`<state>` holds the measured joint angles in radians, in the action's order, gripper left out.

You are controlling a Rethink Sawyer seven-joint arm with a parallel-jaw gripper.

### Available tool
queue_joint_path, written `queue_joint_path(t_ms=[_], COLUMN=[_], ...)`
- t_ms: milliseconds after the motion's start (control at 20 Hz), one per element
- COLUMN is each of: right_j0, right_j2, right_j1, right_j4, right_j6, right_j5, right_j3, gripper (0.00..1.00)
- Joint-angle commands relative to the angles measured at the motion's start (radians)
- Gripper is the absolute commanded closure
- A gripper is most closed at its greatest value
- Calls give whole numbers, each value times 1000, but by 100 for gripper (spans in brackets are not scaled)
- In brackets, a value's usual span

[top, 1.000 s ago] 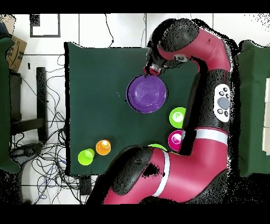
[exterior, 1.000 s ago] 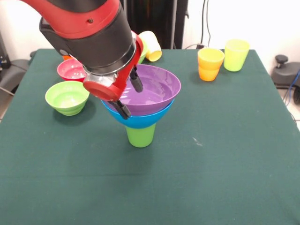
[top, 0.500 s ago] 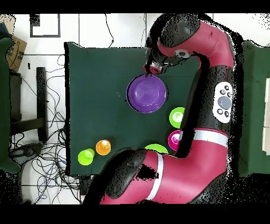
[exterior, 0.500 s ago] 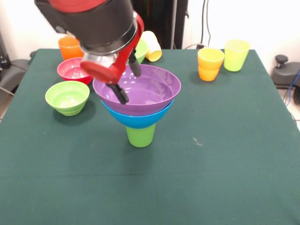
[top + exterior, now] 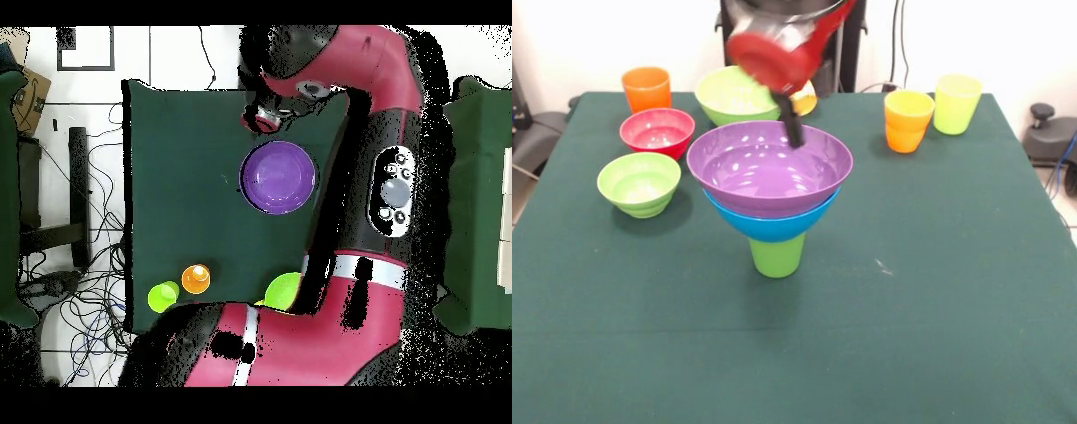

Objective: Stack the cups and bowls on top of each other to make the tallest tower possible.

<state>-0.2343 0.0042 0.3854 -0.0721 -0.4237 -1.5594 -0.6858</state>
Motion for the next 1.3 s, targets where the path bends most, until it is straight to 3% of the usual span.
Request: queue_joint_path(t_ms=[50,300,750,1300], right_j0=[122,158,203,223], right_j2=[-23,-32,-71,-59], right_j1=[55,11,-35,0], right_j4=[15,34,171,258], right_j6=[-473,-503,-289,-165], right_j5=[203,229,151,146], right_j3=[-143,-148,-103,-190], gripper=[0,0,0,0])
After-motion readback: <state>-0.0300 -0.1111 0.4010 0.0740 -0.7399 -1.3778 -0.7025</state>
